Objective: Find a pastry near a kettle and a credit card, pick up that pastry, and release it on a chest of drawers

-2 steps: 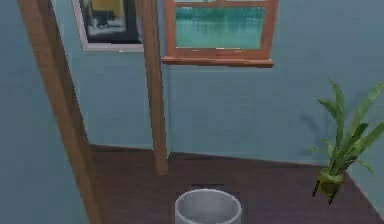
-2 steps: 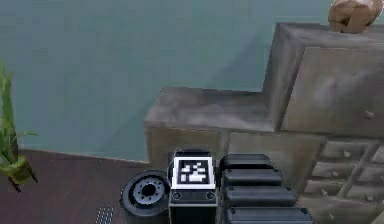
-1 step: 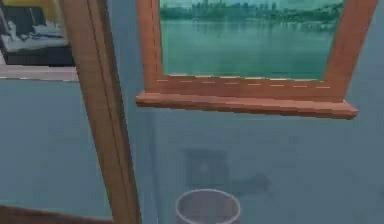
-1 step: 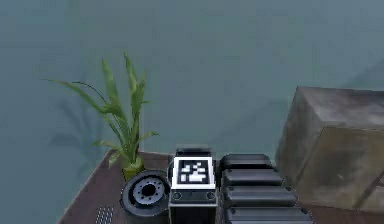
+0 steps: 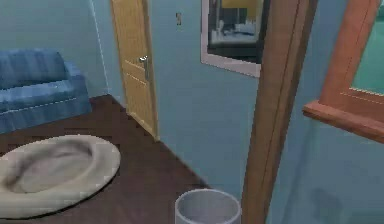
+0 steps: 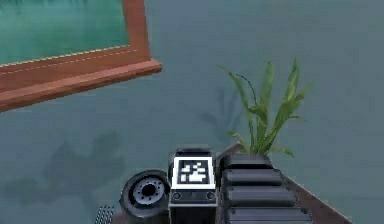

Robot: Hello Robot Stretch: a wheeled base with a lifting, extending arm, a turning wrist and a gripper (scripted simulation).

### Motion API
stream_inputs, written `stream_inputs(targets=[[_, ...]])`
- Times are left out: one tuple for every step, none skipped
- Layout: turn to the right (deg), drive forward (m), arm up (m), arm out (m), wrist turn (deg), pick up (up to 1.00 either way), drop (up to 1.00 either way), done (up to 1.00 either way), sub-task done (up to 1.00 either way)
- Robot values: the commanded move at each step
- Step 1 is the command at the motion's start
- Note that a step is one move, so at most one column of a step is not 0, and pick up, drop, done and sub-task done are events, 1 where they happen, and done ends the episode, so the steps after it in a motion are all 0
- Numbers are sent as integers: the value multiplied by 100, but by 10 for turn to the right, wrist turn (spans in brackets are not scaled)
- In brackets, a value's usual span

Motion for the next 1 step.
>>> stream_inputs(targets=[[-330, 0, 0, 0, 0, 0, 0, 0, 0]])
